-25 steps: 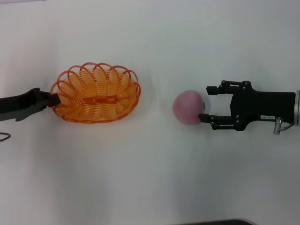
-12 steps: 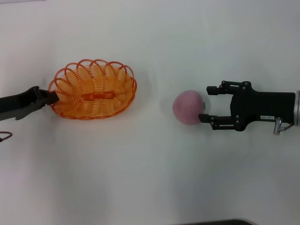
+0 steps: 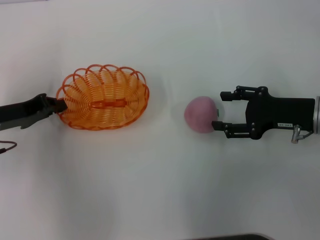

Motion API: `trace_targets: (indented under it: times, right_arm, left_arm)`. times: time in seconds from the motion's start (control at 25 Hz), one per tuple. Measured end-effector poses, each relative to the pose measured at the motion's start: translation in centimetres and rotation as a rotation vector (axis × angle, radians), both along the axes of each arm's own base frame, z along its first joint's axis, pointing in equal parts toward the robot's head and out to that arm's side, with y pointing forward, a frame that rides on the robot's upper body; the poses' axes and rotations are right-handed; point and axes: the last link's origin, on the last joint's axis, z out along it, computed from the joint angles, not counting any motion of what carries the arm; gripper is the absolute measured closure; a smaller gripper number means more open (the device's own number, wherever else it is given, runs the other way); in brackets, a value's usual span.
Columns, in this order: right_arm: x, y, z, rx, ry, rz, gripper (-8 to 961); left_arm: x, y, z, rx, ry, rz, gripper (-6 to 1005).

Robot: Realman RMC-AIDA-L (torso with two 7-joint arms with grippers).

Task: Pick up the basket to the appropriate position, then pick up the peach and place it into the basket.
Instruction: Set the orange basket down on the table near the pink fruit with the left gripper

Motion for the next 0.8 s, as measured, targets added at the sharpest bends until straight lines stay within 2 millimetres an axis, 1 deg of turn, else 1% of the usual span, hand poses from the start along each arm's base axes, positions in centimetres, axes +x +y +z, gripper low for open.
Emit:
trace_targets:
  times: [0.24,0.56,0.8]
  right_arm:
    - [-0.1,0.1,0.1,0.002,-0.001,0.004,141]
    - [-0.1,0.2,0.1,0.003,0.0,0.005,141]
    - [-0.2,0.3,0.1,0.004,-0.002,0.008,141]
  left_arm:
    - [0.3,0.2,0.5,0.005,0.001,-0.006,944]
    - [0.2,0.1,0.7,-0.001,-0.001,0.004,943]
    - [0.3,0.4,1.3,-0.006,0.038,0.003,943]
